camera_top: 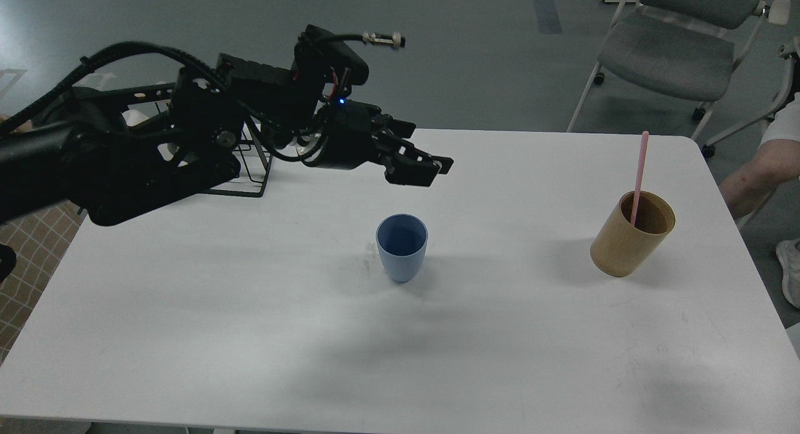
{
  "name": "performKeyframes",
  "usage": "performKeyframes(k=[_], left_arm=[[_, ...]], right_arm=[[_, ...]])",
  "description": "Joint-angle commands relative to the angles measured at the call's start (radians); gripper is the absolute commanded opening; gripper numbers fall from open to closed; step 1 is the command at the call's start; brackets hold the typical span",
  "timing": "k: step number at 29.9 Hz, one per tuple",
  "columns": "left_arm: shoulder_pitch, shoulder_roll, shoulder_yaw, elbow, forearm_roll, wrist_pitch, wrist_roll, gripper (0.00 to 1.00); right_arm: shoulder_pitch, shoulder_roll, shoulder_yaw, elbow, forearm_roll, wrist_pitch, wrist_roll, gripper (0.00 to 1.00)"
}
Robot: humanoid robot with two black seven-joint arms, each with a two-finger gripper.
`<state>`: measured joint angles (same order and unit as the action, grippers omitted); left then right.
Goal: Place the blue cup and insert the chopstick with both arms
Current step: 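Release the blue cup upright and lift the left gripper away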
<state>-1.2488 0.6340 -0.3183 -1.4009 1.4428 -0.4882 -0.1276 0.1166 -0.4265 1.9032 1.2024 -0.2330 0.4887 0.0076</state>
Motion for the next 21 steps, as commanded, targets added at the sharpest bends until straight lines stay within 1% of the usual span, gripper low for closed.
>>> performKeyframes(k=[1, 2, 3, 5, 8, 11, 13, 15, 17, 19, 21], left_arm=[[0.054, 0.052, -0.111, 0.052, -0.178, 0.000, -0.003, 0.94], [0.095, 0.056, -0.161, 0.078, -0.250, 0.000, -0.003, 0.94], [0.095, 0.056, -0.162, 0.079, -0.251, 0.000, -0.003, 0.94], [0.173, 0.061, -0.276, 0.120, -0.381, 0.005, -0.007, 0.94], [0.262, 0.072, -0.389, 0.149, -0.498, 0.052, -0.015, 0.94], [0.362, 0.070, -0.513, 0.151, -0.657, 0.069, -0.012, 0.94], [0.458, 0.059, -0.644, 0.134, -0.804, 0.077, -0.001, 0.95], [0.505, 0.044, -0.727, 0.129, -0.881, 0.083, 0.000, 0.95], [0.526, 0.018, -0.772, 0.134, -0.924, 0.086, 0.002, 0.95], [0.595, -0.025, -0.858, 0.140, -0.995, 0.102, 0.000, 0.95], [0.656, -0.043, -0.928, 0.140, -1.038, 0.106, -0.001, 0.95]], right_arm=[[0.001, -0.006, -0.006, 0.005, -0.003, 0.000, -0.001, 1.00], [0.001, -0.006, -0.007, 0.005, -0.003, 0.000, -0.003, 1.00], [0.001, -0.006, -0.007, 0.005, -0.003, 0.000, -0.003, 1.00], [0.001, -0.006, -0.010, 0.005, -0.003, 0.000, -0.005, 1.00], [0.009, -0.008, -0.013, 0.005, -0.003, 0.000, -0.006, 1.00], [0.017, -0.011, -0.013, 0.005, -0.017, 0.000, -0.008, 1.00], [0.020, -0.027, -0.015, 0.005, -0.020, 0.000, -0.008, 1.00], [0.023, -0.047, -0.015, 0.006, -0.023, 0.000, -0.008, 1.00], [0.029, -0.058, -0.016, 0.006, -0.034, 0.000, -0.008, 1.00], [0.046, -0.066, -0.016, 0.006, -0.081, 0.000, -0.008, 1.00], [0.049, -0.078, -0.016, 0.006, -0.156, 0.000, -0.006, 1.00]])
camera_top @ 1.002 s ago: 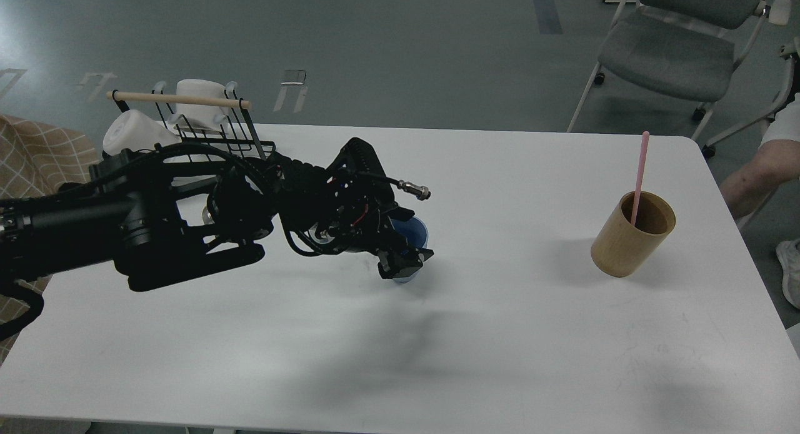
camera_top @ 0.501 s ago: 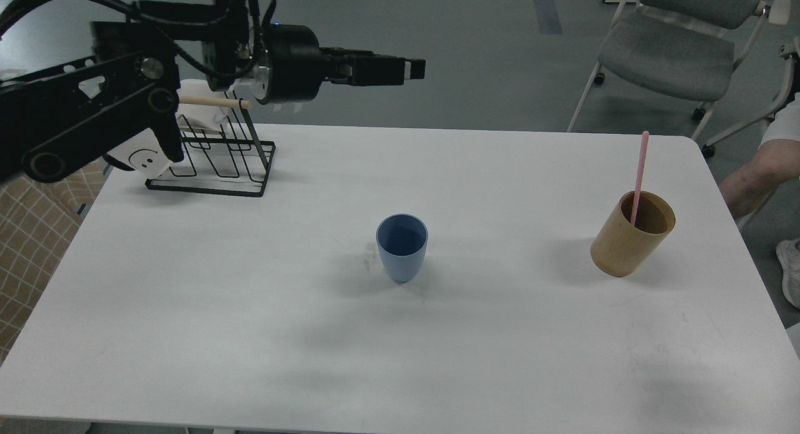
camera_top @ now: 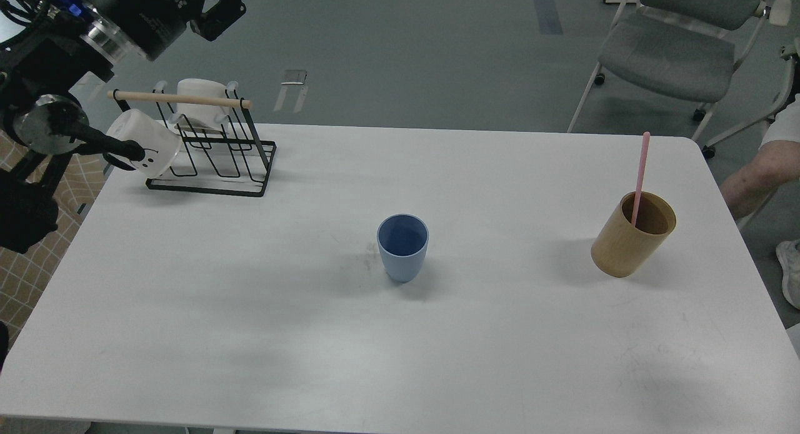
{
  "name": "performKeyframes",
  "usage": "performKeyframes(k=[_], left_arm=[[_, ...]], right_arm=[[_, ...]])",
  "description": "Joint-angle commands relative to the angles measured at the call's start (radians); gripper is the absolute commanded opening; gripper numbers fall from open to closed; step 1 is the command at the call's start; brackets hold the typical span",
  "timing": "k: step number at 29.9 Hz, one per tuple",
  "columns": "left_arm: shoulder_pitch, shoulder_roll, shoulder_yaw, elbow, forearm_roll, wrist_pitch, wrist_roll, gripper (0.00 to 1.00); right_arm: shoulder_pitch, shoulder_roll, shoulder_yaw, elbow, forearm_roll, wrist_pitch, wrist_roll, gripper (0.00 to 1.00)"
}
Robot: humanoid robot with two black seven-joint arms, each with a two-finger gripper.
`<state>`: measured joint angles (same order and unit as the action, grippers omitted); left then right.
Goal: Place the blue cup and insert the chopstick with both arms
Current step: 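Release the blue cup upright and lift the left gripper away, then move the right gripper toward the pink stick in the tan cup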
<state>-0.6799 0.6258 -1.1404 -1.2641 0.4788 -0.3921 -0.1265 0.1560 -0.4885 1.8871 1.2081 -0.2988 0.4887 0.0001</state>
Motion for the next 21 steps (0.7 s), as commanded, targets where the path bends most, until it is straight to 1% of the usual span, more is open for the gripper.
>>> performKeyframes(k=[1, 2, 3, 4, 6, 10, 12, 14, 16, 18, 21], left_arm=[[0.106, -0.038, -0.125, 0.002, -0.084, 0.010, -0.001, 0.96], [0.124, -0.044, -0.140, 0.000, -0.091, 0.009, -0.001, 0.96], [0.153, -0.060, -0.163, -0.004, -0.092, 0.007, -0.001, 0.96], [0.164, -0.067, -0.171, -0.008, -0.092, 0.007, -0.001, 0.96], [0.187, -0.089, -0.182, -0.011, -0.092, 0.010, 0.001, 0.96], [0.194, -0.104, -0.183, -0.014, -0.092, 0.010, -0.001, 0.96], [0.194, -0.123, -0.186, -0.021, -0.091, 0.013, 0.001, 0.96], [0.194, -0.130, -0.190, -0.023, -0.091, 0.012, 0.001, 0.96], [0.194, -0.141, -0.188, -0.023, -0.089, 0.012, 0.001, 0.96], [0.194, -0.153, -0.188, -0.023, -0.086, 0.012, 0.002, 0.96], [0.194, -0.161, -0.188, -0.024, -0.085, 0.012, 0.002, 0.96]], right_arm=[[0.010, -0.024, 0.000, 0.001, -0.127, 0.000, 0.001, 1.00], [0.010, -0.031, 0.000, 0.001, -0.170, 0.000, 0.001, 1.00], [0.014, -0.047, 0.000, 0.001, -0.272, 0.000, 0.004, 1.00], [0.022, -0.050, 0.000, 0.002, -0.328, 0.000, 0.006, 1.00], [0.066, -0.054, 0.000, 0.002, -0.519, 0.000, 0.008, 1.00], [0.097, -0.062, 0.000, 0.019, -0.703, 0.000, 0.011, 1.00], [0.088, -0.085, -0.002, 0.095, -0.823, 0.000, 0.020, 1.00], [0.085, -0.096, -0.009, 0.131, -0.890, 0.000, 0.027, 1.00], [0.085, -0.122, -0.035, 0.172, -0.992, 0.000, 0.038, 1.00], [0.086, -0.191, -0.083, 0.200, -1.109, 0.000, 0.053, 1.00], [0.096, -0.263, -0.176, 0.200, -1.163, 0.000, 0.069, 1.00]])
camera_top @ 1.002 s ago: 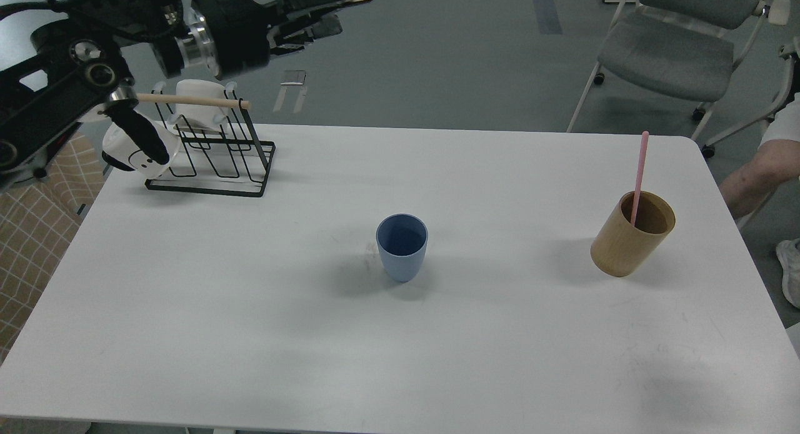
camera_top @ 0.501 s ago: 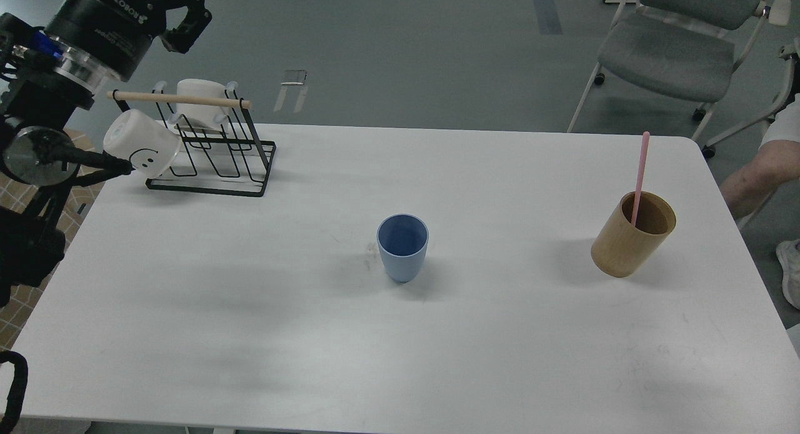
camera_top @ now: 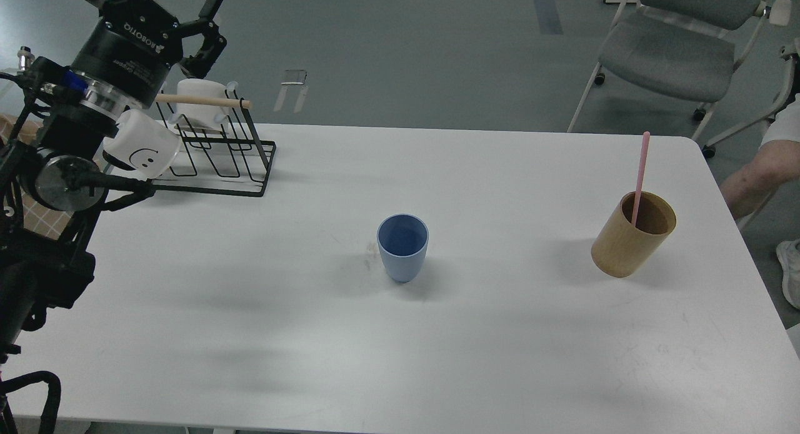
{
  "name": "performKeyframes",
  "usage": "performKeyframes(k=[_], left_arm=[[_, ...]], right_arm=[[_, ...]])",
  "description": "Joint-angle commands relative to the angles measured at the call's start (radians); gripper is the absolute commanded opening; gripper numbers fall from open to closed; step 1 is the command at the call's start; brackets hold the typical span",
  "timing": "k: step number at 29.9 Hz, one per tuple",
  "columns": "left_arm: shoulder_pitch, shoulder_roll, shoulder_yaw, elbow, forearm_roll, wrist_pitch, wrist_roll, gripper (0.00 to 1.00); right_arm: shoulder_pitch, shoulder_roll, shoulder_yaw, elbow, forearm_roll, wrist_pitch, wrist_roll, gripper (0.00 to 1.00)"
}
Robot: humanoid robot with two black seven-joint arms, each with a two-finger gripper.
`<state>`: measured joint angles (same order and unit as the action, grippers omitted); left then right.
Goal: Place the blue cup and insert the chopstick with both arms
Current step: 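Move the right gripper toward the pink stick in the tan cup, then grasp the pink stick with the right gripper and pull it up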
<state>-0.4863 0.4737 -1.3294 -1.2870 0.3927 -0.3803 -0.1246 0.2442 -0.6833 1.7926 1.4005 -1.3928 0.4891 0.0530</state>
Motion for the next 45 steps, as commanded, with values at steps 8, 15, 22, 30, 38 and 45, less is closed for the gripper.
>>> performKeyframes(k=[8, 15, 22, 30, 38, 45], left_arm=[[0.000, -0.027, 0.002, -0.003, 0.003, 0.000, 0.000, 0.96], [0.002, -0.030, 0.002, -0.023, 0.005, 0.001, 0.000, 0.96], [0.021, -0.032, 0.002, -0.026, 0.006, 0.003, 0.000, 0.96], [0.048, -0.055, 0.001, -0.051, 0.029, 0.001, 0.000, 0.96], [0.046, -0.060, 0.002, -0.052, 0.029, 0.001, 0.000, 0.96], [0.048, -0.059, 0.009, -0.054, 0.037, 0.001, 0.000, 0.96]], right_arm=[[0.134, -0.190, -0.453, 0.002, -0.153, 0.000, -0.013, 1.00], [0.182, -0.084, -0.567, -0.006, -0.305, 0.000, -0.121, 1.00], [0.179, -0.022, -0.619, 0.003, -0.459, 0.000, -0.124, 0.99], [0.179, 0.025, -0.642, -0.002, -0.514, 0.000, -0.159, 0.90], [0.176, 0.076, -0.664, -0.006, -0.611, -0.010, -0.183, 0.78], [0.175, 0.097, -0.662, -0.003, -0.611, -0.027, -0.232, 0.56]])
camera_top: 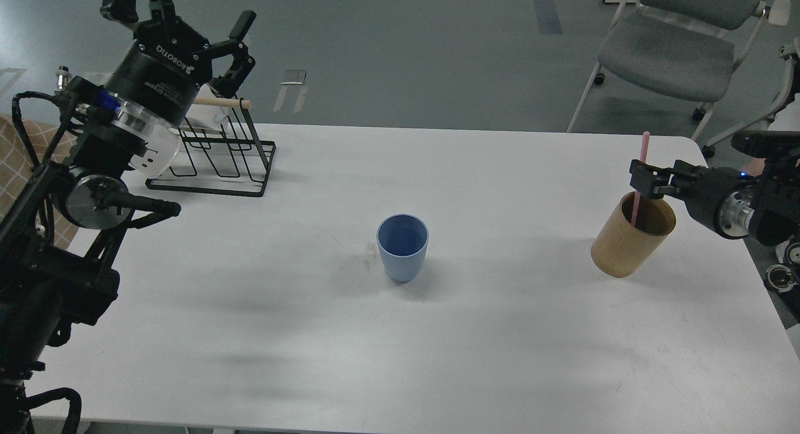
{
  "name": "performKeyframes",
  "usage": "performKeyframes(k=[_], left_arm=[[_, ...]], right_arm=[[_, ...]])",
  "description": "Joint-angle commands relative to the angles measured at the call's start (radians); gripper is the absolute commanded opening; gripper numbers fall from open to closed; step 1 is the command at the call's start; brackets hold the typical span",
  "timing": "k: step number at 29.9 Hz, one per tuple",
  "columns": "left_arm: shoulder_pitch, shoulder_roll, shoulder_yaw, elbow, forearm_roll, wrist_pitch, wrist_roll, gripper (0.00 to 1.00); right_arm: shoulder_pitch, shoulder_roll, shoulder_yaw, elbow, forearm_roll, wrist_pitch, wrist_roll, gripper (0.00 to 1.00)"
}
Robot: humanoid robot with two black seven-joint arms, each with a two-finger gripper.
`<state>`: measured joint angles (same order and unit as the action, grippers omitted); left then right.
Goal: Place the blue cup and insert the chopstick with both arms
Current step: 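Grasp the pink stick with the right gripper and pull it up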
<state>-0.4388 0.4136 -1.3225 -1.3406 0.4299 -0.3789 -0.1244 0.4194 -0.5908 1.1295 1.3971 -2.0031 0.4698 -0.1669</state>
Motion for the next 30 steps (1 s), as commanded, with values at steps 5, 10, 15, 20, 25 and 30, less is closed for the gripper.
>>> performKeyframes(k=[5, 10, 15, 20, 25, 30], left_arm=[[0.000, 0.001, 0.002, 0.000, 0.000, 0.000, 0.000, 0.96], [-0.001, 0.004, 0.002, 0.000, 0.000, 0.000, 0.000, 0.96], [-0.001, 0.005, 0.002, 0.000, 0.001, 0.000, 0.000, 0.96], [-0.001, 0.005, 0.002, 0.000, 0.001, 0.000, 0.000, 0.96], [-0.001, 0.007, 0.002, 0.000, 0.001, 0.000, 0.000, 0.96], [0.000, 0.011, 0.002, -0.002, 0.001, 0.000, 0.000, 0.96]], right_arm=[[-0.001, 0.017, -0.002, -0.003, 0.000, -0.008, -0.036, 0.41], [-0.002, 0.025, -0.004, -0.003, 0.000, -0.008, -0.037, 0.41], [-0.002, 0.043, -0.004, -0.003, 0.000, -0.008, -0.037, 0.42], [-0.002, 0.054, -0.004, -0.003, 0.000, -0.008, -0.037, 0.42], [-0.004, 0.051, -0.004, -0.001, -0.002, -0.008, -0.039, 0.38], [-0.004, 0.048, -0.005, -0.001, -0.003, -0.008, -0.062, 0.13]])
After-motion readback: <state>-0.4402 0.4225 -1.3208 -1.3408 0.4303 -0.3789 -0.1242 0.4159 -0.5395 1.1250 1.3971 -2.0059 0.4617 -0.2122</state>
